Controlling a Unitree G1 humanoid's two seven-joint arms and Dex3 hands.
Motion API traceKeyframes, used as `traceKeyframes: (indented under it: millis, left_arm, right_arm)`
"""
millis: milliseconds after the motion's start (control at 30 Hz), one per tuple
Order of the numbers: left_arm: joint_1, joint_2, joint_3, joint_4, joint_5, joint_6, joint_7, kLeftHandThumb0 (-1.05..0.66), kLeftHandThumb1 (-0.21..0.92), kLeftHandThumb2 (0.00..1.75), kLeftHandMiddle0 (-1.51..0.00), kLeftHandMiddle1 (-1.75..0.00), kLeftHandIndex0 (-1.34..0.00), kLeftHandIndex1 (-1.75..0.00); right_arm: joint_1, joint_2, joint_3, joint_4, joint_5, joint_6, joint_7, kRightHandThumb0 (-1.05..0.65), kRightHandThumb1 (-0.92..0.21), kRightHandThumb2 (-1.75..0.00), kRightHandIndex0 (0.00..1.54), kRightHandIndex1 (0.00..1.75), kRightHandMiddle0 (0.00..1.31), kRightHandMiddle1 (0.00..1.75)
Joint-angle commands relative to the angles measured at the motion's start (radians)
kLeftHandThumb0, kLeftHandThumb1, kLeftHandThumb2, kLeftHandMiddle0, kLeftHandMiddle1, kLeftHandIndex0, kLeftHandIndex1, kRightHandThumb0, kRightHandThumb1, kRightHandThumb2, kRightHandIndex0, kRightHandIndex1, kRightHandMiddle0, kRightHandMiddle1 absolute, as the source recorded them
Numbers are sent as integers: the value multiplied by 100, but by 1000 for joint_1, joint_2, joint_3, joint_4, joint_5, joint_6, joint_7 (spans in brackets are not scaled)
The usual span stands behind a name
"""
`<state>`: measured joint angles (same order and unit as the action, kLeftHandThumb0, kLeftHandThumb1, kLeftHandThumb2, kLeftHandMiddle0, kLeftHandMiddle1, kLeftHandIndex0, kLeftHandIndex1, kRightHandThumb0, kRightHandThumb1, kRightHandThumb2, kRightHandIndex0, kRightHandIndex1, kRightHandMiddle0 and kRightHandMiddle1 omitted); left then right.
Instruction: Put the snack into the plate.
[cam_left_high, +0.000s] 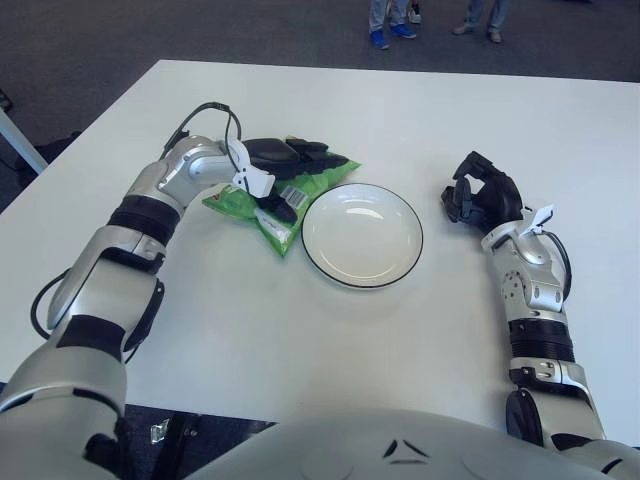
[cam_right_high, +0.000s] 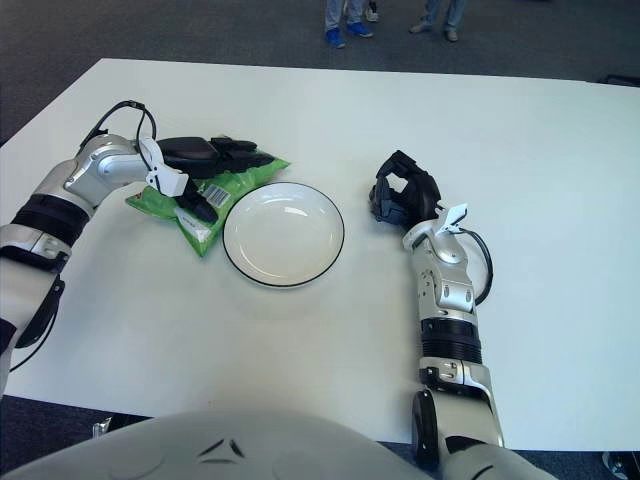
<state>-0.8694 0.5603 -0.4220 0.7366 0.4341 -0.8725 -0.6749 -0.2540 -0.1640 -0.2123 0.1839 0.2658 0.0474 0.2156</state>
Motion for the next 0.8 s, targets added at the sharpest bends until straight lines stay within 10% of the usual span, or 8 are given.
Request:
traceKeyframes:
  millis: [0, 767]
  left_arm:
    - [-28, -3, -24, 18, -8, -11, -49, -105, 92, 47, 0, 0, 0, 0]
    - [-56, -24, -92, 117, 34, -77, -102, -105, 92, 68, 0, 0, 0, 0]
  right_arm:
    - [62, 23, 2, 26, 5, 35, -11, -46, -39, -123, 129, 175, 56, 175]
    - [75, 15, 12, -12, 8, 57, -5, -46, -39, -123, 128, 175, 56, 175]
